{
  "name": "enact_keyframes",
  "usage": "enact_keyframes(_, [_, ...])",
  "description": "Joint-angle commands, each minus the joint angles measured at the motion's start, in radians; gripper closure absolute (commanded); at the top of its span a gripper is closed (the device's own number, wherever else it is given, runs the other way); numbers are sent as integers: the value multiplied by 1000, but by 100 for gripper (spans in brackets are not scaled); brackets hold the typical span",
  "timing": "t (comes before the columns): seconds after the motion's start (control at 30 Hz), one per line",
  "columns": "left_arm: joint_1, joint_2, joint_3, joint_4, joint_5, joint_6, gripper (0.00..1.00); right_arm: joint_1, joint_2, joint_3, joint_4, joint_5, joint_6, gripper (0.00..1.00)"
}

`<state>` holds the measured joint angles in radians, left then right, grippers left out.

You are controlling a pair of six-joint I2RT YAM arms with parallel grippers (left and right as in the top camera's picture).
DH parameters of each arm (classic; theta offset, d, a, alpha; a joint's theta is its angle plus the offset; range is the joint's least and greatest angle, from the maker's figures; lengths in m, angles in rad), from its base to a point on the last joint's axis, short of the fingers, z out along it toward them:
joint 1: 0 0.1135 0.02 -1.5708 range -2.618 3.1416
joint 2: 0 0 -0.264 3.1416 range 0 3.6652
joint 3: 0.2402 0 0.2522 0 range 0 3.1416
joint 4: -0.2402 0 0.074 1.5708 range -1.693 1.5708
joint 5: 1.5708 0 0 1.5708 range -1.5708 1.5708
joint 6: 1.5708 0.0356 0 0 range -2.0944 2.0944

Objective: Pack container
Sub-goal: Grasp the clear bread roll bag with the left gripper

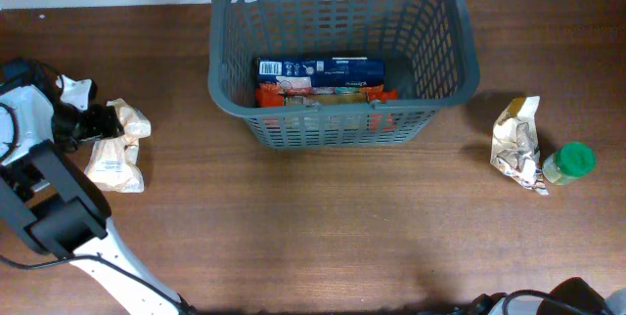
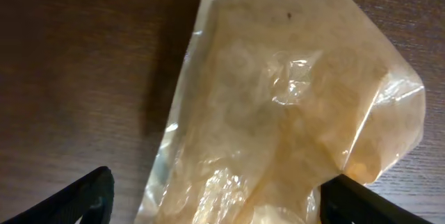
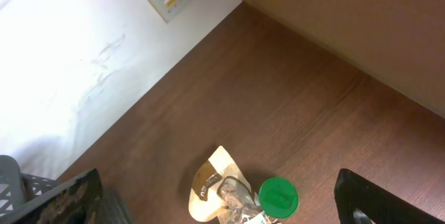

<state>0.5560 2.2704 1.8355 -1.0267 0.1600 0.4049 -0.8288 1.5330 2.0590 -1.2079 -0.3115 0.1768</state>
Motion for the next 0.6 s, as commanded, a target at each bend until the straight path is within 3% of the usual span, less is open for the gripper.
enact_keyframes(0.0, [-32,53,-5,-21,17,45,18,-3,1,4,0,9,-5,1])
enact_keyframes(0.13, [-83,53,-5,-48,-3,74,18,-3,1,4,0,9,-5,1])
enact_keyframes(0.37, [-170,54,-5,-50,-256,75,27,-3,1,4,0,9,-5,1])
enact_keyframes(0.57, [-169,61,-5,-53,-254,75,34,-3,1,4,0,9,-5,1])
